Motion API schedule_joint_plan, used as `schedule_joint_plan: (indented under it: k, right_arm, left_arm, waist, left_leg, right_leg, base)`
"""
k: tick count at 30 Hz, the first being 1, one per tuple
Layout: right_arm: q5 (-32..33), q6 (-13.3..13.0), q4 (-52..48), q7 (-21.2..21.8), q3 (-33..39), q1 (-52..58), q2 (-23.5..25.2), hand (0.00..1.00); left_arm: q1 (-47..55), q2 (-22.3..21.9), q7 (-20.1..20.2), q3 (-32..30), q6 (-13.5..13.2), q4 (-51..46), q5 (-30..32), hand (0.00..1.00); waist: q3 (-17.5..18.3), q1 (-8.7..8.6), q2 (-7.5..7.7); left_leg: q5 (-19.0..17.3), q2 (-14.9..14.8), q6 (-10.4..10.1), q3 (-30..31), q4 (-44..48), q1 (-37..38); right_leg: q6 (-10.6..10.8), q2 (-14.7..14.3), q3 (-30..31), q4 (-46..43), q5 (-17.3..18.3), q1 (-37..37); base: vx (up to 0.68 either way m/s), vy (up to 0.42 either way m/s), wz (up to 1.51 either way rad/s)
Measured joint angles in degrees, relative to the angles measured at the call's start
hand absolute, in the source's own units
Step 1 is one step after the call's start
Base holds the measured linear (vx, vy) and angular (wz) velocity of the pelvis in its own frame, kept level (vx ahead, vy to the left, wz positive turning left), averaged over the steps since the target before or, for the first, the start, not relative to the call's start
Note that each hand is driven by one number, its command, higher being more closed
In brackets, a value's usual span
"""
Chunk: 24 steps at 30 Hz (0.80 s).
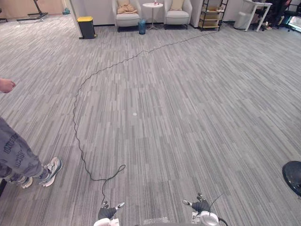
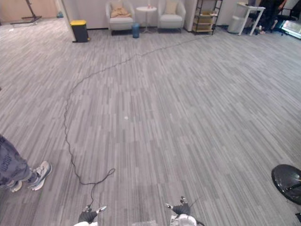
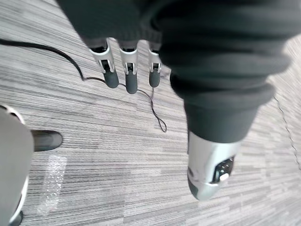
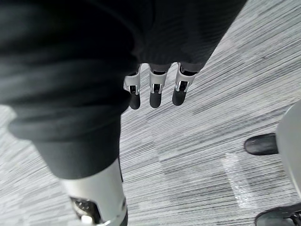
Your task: Pick up cushions and gather them together orderly.
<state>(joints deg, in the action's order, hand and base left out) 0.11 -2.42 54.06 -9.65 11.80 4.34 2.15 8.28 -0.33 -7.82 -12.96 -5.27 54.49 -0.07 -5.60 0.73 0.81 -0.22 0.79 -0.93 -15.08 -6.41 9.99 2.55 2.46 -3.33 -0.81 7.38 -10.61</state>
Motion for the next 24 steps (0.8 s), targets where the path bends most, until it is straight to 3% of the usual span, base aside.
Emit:
schedule_joint_plan:
  k: [24]
  right_arm:
    - [1.4,0.7,5.7,0.27,5.85,-0.71,-1.19,0.0]
  left_arm:
    - [-2.07,0.84,1.84,-0.21,0.71,3.15,1.14,0.0]
  waist:
    - [-0.79,-0.36,0.02]
  left_leg:
    - [0.22,1.05,0.47,3.0,-0.01,-0.55]
  right_leg:
    - [0.48,0.85,-2.71,0.28,0.4,-0.7]
  base:
    - [-0.01,-0.013,0.05]
